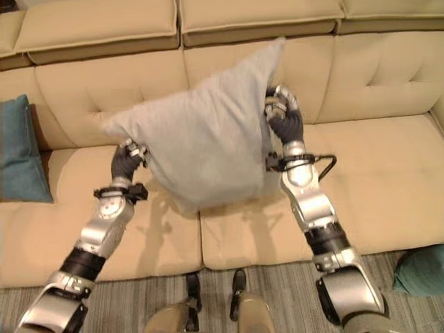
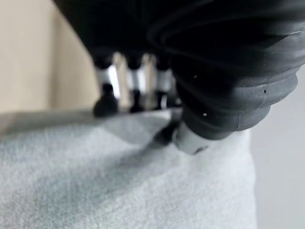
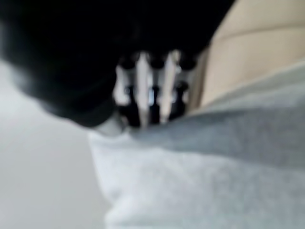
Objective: Pick up all the scattered cushions and arrange them neatly on the sofa.
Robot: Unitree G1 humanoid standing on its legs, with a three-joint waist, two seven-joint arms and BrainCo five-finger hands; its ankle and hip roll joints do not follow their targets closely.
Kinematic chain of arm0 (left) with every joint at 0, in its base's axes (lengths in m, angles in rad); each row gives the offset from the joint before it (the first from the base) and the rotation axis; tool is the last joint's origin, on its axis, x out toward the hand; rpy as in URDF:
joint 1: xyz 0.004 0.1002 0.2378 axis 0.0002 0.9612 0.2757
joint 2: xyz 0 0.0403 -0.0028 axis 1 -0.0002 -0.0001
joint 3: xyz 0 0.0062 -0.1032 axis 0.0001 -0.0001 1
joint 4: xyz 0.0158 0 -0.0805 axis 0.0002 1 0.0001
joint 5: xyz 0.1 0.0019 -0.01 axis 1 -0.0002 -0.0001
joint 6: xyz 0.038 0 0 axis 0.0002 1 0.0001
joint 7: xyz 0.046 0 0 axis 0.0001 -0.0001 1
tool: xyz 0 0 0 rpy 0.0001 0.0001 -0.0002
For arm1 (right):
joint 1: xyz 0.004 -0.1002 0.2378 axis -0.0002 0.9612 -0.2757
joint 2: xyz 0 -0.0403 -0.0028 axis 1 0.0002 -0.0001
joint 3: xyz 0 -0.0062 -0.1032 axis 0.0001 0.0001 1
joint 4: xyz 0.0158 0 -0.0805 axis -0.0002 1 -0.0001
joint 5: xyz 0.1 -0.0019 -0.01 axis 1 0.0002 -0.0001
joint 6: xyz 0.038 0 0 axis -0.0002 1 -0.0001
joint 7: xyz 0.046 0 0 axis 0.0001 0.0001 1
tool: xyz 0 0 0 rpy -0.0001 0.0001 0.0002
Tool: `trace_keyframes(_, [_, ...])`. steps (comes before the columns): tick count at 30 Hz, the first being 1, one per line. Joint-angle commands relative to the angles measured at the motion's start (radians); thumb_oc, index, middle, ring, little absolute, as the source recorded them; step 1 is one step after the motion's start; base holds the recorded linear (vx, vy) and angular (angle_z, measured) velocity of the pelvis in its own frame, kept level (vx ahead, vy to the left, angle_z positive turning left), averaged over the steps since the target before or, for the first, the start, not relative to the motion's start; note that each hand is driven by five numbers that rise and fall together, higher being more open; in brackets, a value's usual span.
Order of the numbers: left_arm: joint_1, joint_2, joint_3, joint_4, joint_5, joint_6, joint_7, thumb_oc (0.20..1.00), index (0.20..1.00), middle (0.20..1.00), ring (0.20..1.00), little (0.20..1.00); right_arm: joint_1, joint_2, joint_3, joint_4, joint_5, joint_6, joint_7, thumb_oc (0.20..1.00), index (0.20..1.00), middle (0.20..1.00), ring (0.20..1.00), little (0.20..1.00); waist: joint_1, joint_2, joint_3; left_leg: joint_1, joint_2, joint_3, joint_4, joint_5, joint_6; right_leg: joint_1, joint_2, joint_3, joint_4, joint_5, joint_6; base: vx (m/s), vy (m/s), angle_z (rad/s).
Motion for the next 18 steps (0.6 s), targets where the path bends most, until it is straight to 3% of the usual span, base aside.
trace_keyframes(1, [-0.278,0.025,-0.096,-0.017,0.023,-0.16,0.007,0.2,0.2,0.2,0.2,0.2,-0.209,0.03,0.103,-0.009,0.014,-0.097,-0.019,0.2,0.2,0.2,0.2,0.2,0.01,-0.065,-0.001,0.036,0.013,0.022,0.026,-0.097,-0.078,0.051,-0.117,0.081,-0.227,0.144,0.17,-0.03,-0.049,0.24])
trace_keyframes(8, [-0.462,0.065,-0.157,0.086,0.027,-0.169,0.041,0.2,0.2,0.2,0.2,0.2,-0.355,0.017,0.149,0.104,0.04,-0.107,-0.046,0.2,0.2,0.2,0.2,0.2,0.017,-0.048,0.019,-0.004,0.015,0.007,-0.003,-0.064,-0.088,0.004,-0.11,0.075,-0.221,0.152,0.177,-0.01,-0.036,0.11])
trace_keyframes(9, [-0.598,0.103,-0.213,0.18,0.034,-0.17,0.041,0.2,0.2,0.2,0.2,0.2,-0.421,-0.008,0.175,0.177,0.051,-0.12,-0.057,0.2,0.2,0.2,0.2,0.2,0.014,-0.037,0.023,-0.025,0.02,0.003,-0.027,-0.046,-0.097,-0.026,-0.103,0.072,-0.222,0.153,0.184,0.0,-0.037,0.07])
trace_keyframes(14, [-0.711,0.132,-0.252,0.247,0.014,-0.18,0.05,0.2,0.2,0.2,0.2,0.2,-0.502,-0.028,0.204,0.245,0.072,-0.135,-0.07,0.2,0.2,0.2,0.2,0.2,0.012,-0.022,0.025,-0.071,0.021,-0.013,-0.064,-0.013,-0.107,-0.085,-0.092,0.072,-0.221,0.162,0.189,0.0,-0.017,0.05])
trace_keyframes(18, [-0.766,0.145,-0.263,0.283,-0.003,-0.188,0.053,0.2,0.2,0.2,0.2,0.2,-0.569,-0.041,0.247,0.304,0.096,-0.141,-0.068,0.2,0.2,0.2,0.2,0.2,0.022,-0.029,0.021,-0.114,0.02,-0.031,-0.073,-0.006,-0.115,-0.127,-0.08,0.073,-0.238,0.173,0.191,0.0,-0.028,-0.02])
